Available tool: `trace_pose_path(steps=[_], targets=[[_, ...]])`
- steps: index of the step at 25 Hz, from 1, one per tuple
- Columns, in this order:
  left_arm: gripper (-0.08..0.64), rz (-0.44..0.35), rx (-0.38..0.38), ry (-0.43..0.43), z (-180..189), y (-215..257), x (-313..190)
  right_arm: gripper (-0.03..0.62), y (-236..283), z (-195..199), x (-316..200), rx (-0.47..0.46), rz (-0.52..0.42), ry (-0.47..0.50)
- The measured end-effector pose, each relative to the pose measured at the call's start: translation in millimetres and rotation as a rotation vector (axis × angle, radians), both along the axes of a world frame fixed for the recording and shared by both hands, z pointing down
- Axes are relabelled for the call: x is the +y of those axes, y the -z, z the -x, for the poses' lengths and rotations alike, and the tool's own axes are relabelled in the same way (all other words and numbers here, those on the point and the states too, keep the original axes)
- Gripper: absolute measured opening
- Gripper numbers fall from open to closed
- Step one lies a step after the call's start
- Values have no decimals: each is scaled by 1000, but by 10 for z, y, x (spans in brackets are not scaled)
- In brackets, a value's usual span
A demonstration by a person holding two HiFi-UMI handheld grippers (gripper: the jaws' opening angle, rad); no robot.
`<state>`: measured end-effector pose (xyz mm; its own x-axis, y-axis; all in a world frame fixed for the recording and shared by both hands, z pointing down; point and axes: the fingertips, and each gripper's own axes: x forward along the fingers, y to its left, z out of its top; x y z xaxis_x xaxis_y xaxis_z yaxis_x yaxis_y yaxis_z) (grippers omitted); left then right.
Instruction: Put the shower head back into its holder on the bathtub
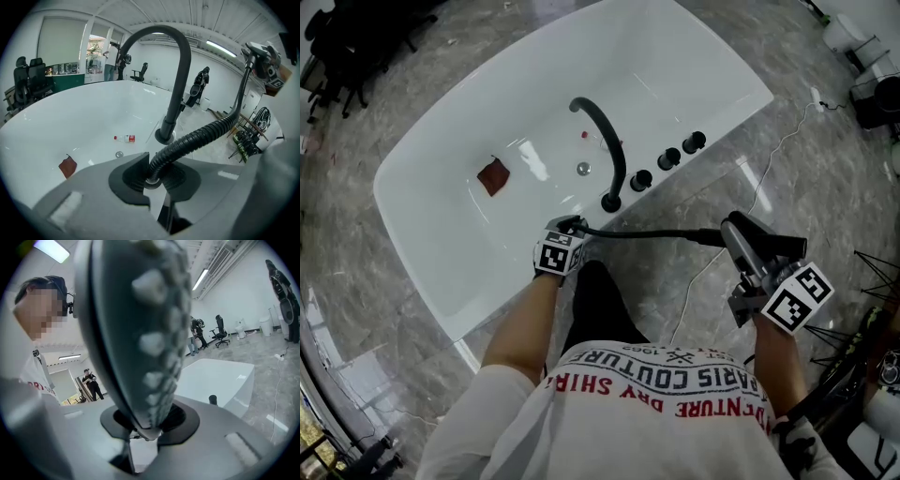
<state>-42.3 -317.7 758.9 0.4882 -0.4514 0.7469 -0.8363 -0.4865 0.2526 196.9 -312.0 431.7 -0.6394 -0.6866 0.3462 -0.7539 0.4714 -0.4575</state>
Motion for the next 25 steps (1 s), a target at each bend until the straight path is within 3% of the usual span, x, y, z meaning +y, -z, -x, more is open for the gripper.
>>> trace_pose_path(steps=[6,9,11,20,23,25], targets=[[49,-8,-43,-21,-40,-110,-15,103,-37,29,14,5,3,14],[112,-7,-68,-29,-36,-170,37,103,-21,33,29,0,-2,21],[153,8,-57,-17,-27,-173,97,103,-15,46,43,-4,-4,29],[155,-5,11,7,82,155,323,103,100,251,95,-24,-27,84],[130,-32,67,31,178,482,449,103,175,360,128,-33,-42,110],[19,-46,140,53,246,750,559,103,205,470,131,-30,-51,130]])
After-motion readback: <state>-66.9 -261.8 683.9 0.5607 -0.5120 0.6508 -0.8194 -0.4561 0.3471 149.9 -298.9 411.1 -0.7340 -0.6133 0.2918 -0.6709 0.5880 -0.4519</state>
